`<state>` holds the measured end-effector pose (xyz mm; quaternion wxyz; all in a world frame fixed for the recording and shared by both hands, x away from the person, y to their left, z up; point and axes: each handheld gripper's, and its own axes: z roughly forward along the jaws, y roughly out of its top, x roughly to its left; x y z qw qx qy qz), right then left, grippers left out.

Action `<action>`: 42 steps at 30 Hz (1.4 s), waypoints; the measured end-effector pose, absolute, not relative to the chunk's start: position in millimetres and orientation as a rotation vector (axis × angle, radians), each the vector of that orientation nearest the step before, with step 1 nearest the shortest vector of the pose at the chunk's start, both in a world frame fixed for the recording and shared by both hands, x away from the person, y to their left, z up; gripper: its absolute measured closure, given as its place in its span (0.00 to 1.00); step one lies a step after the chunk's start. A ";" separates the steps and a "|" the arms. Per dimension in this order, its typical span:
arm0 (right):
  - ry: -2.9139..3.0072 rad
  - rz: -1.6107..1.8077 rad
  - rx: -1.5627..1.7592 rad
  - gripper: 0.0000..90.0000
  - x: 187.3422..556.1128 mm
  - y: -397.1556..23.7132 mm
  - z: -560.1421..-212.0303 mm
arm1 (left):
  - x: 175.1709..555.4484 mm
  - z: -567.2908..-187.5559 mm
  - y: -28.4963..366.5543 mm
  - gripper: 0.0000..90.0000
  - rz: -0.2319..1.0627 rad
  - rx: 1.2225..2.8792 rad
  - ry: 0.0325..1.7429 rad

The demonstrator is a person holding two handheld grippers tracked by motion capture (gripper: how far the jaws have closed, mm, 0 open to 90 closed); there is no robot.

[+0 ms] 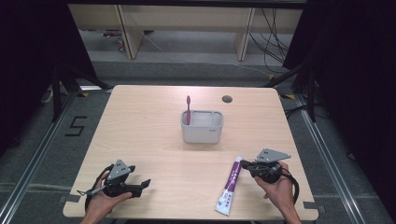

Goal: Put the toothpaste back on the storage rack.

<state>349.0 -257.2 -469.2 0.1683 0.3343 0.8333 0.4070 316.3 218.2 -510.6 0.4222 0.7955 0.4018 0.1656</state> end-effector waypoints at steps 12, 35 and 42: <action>2.445 1.070 0.929 1.00 375.2 -236.8 -477.0 | 315.5 -511.1 216.6 0.20 0.411 1.999 1.002; 2.487 0.973 1.024 1.00 389.3 -245.2 -485.8 | 314.4 -512.3 213.9 0.21 0.409 2.016 0.986; 2.476 0.973 1.057 1.00 373.9 -262.3 -485.8 | 314.5 -511.7 213.6 0.21 0.409 2.024 0.976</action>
